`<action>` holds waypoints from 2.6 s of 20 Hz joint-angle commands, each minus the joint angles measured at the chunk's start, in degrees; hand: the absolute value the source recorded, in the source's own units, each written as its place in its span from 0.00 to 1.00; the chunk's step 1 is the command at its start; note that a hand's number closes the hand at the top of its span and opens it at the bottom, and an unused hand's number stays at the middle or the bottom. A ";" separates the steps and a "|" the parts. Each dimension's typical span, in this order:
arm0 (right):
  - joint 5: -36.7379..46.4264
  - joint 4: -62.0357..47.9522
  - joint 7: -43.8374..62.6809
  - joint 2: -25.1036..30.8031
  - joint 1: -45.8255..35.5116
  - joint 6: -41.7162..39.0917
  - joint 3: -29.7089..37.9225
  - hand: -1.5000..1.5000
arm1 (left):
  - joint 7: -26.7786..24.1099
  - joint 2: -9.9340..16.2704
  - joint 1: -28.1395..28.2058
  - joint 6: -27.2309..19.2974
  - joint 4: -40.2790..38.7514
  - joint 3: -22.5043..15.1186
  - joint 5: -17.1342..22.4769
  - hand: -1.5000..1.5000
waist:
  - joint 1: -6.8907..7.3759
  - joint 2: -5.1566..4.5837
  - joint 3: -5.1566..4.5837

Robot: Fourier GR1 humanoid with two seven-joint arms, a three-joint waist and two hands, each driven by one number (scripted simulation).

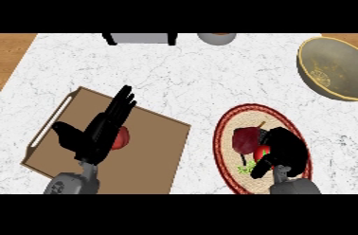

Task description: Pick the tomato from the placemat and place it in the bowl

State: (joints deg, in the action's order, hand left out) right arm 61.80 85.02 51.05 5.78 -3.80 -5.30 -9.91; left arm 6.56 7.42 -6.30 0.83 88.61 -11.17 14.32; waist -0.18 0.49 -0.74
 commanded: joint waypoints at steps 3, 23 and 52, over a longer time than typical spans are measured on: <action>3.38 -0.75 0.44 -0.11 -1.23 0.73 -0.59 1.00 | 1.99 1.31 1.03 3.17 2.50 2.62 1.37 0.50 | 0.25 -0.47 0.74; -0.47 20.25 -10.95 10.52 -15.43 -13.53 1.90 1.00 | 0.86 -0.54 3.54 2.67 3.64 1.67 -1.21 0.50 | -0.14 -0.11 0.70; -4.95 -24.85 -36.74 27.52 -39.16 3.73 28.50 1.00 | 2.79 -3.01 0.10 3.92 1.90 3.60 -2.92 0.50 | 1.56 -0.89 0.78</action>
State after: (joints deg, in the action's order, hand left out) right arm 56.35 72.15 20.99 30.15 -39.88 -7.25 16.62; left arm 9.08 3.65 -7.10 3.75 89.59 -8.43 10.54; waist 0.94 -0.29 0.03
